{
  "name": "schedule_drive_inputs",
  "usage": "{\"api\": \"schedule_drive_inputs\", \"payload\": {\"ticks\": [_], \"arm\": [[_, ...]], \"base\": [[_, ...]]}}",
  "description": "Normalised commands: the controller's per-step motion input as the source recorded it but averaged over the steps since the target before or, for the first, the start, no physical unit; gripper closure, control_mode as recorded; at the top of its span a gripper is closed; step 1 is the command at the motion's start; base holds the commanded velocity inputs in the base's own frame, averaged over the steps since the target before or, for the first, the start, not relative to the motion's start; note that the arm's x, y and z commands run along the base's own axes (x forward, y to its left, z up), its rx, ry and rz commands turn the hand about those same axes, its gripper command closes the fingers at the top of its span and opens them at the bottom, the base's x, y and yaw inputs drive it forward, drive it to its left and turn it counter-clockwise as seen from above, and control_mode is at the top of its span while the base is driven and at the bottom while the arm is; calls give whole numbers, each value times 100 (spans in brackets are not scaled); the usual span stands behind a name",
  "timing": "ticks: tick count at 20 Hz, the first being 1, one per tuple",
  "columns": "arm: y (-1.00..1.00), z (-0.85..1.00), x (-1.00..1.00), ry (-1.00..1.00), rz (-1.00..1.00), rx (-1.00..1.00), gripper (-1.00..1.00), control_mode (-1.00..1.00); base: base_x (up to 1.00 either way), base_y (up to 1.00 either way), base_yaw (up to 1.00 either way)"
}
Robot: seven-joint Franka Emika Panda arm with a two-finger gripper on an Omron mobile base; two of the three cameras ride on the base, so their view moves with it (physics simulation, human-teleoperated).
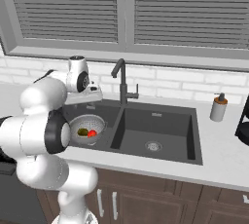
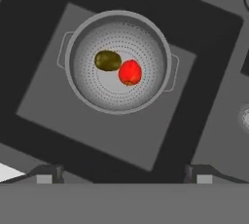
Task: Put the colander in the sink, put the apple, kiwi in the colander, and turn on the sink faucet and pour water over the colander.
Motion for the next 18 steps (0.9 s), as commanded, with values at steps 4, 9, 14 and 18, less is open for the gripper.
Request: {"api": "schedule_drive_inputs", "payload": {"ticks": [4,9,14,18], "arm": [[-27,77,-36,0,-5,1,-100,-100],[-35,20,-22,0,0,6,-100,-100],[-45,1,-2,-2,-2,11,-100,-100],[-51,15,-1,-9,-2,15,-100,-100]], "base": [[0,0,0],[0,0,0],[0,0,0],[0,0,0]]}}
